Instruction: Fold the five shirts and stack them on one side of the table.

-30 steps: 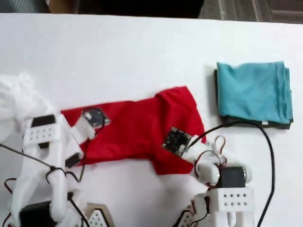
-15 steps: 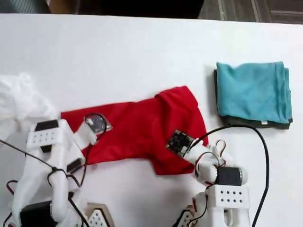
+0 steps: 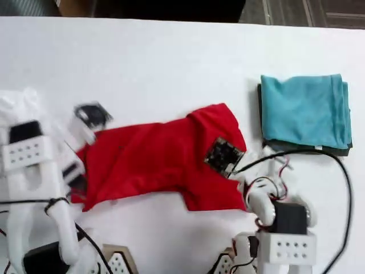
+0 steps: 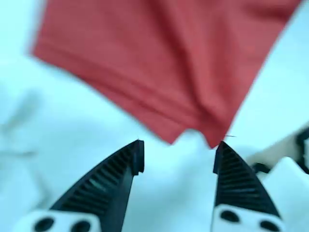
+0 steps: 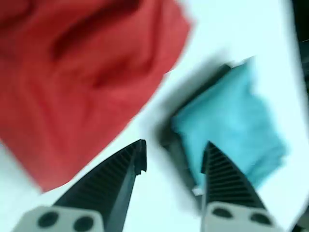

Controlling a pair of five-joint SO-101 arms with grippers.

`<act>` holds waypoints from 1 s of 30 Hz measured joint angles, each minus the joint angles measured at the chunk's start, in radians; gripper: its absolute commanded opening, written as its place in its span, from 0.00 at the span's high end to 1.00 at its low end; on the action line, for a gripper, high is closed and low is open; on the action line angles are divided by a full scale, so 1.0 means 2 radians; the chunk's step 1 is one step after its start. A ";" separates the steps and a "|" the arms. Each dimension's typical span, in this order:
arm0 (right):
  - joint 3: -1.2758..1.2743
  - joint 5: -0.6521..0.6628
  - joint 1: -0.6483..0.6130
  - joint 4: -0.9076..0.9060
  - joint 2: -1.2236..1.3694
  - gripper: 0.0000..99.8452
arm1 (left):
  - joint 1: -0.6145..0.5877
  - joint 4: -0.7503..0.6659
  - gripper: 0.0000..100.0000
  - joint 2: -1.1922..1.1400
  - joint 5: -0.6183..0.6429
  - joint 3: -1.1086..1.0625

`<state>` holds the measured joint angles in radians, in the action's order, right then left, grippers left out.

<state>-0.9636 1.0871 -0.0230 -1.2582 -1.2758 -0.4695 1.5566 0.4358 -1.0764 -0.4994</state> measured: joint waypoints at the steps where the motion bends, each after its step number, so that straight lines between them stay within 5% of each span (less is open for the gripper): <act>1: 0.013 -0.008 0.000 0.014 -0.001 0.97 | -0.002 0.003 0.79 0.000 0.000 0.025; 5: 0.023 -0.085 0.000 0.090 0.004 0.98 | 0.005 0.002 0.99 -0.002 0.029 0.064; 14: 0.057 -0.157 -0.068 0.232 0.283 0.98 | 0.110 -0.074 0.97 -0.184 0.182 0.094; 22: 0.301 -0.159 -0.080 0.174 0.641 0.98 | 0.135 -0.085 0.97 -0.390 0.247 0.212; 30: 0.483 -0.200 -0.081 0.109 0.796 0.98 | 0.137 -0.061 0.97 -0.480 0.248 0.269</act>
<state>0.0031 0.6866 -0.1841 -1.0403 0.3153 -0.1964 1.4339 -0.5247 -0.5808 0.0376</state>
